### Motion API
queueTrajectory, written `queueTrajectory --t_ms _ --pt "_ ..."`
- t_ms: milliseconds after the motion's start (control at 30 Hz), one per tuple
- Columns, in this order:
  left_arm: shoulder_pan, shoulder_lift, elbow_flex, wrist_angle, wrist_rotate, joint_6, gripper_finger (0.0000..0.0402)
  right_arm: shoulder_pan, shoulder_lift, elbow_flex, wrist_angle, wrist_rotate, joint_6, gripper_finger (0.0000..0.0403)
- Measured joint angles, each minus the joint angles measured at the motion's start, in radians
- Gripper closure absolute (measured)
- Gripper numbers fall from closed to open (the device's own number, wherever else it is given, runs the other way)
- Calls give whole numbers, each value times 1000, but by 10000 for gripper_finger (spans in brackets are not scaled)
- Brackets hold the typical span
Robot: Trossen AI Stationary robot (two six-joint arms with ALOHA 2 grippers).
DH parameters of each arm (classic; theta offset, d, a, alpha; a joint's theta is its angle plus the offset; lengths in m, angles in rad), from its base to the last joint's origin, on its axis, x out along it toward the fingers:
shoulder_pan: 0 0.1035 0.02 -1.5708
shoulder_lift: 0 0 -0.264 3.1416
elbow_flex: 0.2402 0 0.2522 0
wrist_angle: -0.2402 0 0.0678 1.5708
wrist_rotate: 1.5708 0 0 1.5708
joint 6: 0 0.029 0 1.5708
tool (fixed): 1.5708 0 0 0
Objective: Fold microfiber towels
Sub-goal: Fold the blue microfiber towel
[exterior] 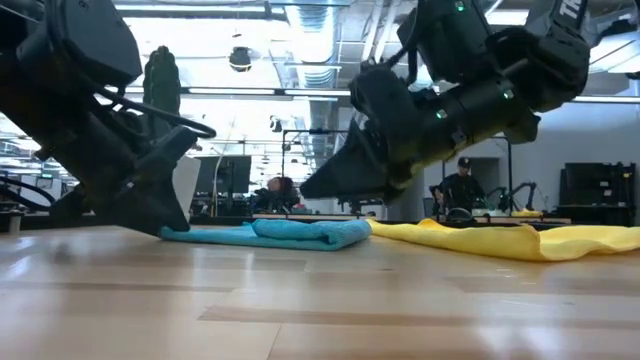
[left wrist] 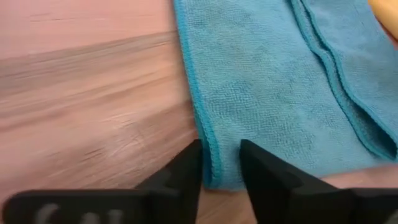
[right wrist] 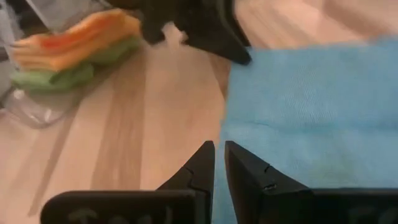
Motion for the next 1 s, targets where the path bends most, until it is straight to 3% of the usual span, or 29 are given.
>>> queueTrajectory --t_ms 167,300,433,767,1000 --pt "1 -4 -1 5 7 -24 366 -9 72 53 48 -1 -63 340" --pt "1 -4 -1 13 7 -44 395 -8 144 89 69 1 -62 340" --pt "1 -4 -1 29 11 -43 396 -8 210 111 73 1 -19 340" --pt "10 -97 21 50 97 48 400 -5 216 114 71 2 20 340" --pt "43 -154 63 -40 105 170 401 1 101 112 10 14 -44 340"
